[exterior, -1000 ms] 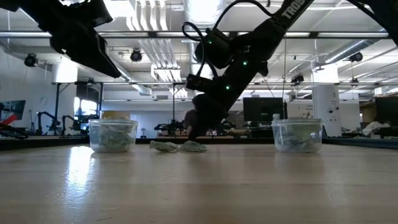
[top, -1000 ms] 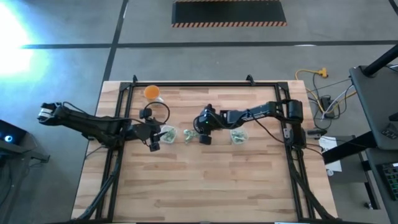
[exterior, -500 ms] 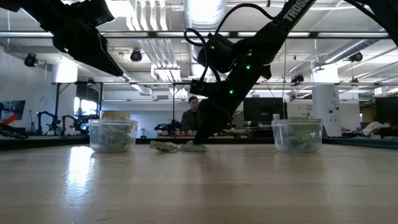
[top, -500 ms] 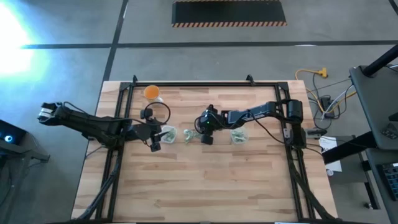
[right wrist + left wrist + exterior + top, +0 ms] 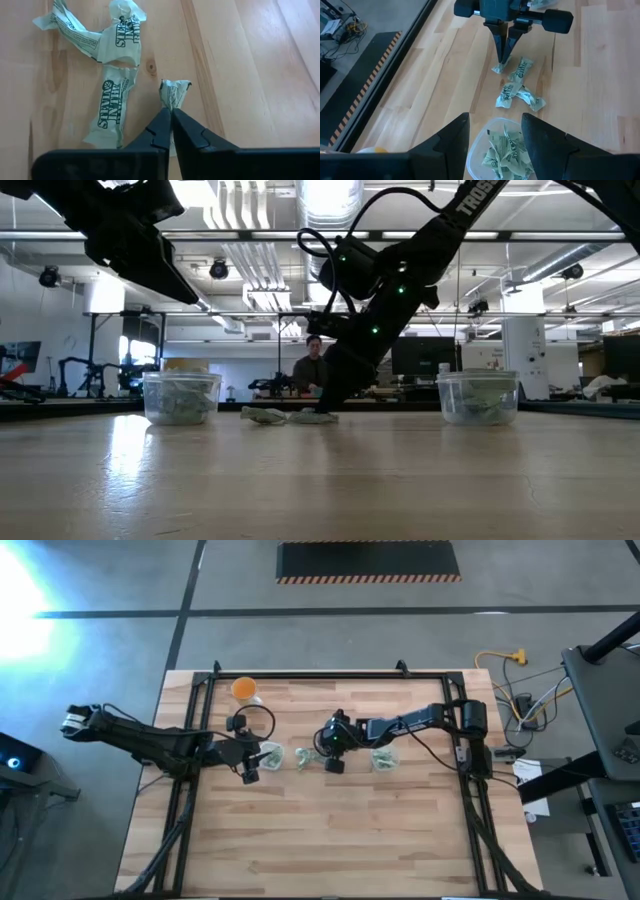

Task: Pick and place Stevia / Truvia into bins
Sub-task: Put the stevia packet into the right transparent container

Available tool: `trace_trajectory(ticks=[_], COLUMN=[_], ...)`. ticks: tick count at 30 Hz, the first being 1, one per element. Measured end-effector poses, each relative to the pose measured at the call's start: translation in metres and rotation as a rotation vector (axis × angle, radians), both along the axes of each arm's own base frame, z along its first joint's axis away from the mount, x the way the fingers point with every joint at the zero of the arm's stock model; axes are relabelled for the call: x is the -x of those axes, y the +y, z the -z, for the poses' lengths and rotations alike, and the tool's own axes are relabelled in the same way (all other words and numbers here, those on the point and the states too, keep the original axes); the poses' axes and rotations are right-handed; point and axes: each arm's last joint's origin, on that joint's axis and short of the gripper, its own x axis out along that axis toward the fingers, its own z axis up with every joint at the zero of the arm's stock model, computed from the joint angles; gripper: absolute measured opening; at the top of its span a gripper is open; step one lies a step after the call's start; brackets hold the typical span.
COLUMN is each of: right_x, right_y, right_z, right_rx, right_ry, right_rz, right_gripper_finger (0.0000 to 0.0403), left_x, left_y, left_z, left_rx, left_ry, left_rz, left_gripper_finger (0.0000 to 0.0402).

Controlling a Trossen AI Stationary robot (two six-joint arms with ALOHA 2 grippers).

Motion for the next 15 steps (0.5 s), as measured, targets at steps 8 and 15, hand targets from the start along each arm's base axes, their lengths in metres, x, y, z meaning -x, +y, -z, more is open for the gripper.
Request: trace_trajectory(ticks=[8, 15], right_x=[-0.001, 0.012], right_y=[0.001, 0.002], right_z=[-0.015, -0.046], right_rx=[0.015, 0.016], right_ry=[-0.035, -0.035], right_rz=[-0.014, -0.015], right_gripper_finger=[0.0008, 0.0008], left_x=[0.0, 0.0], left_y=[0.0, 0.0], left_z=[0.0, 0.0], left_rx=[0.0, 0.0], left_ry=[0.001, 0.001], left_rz=[0.0, 0.0], left_gripper_finger=[0.0164, 0.0164])
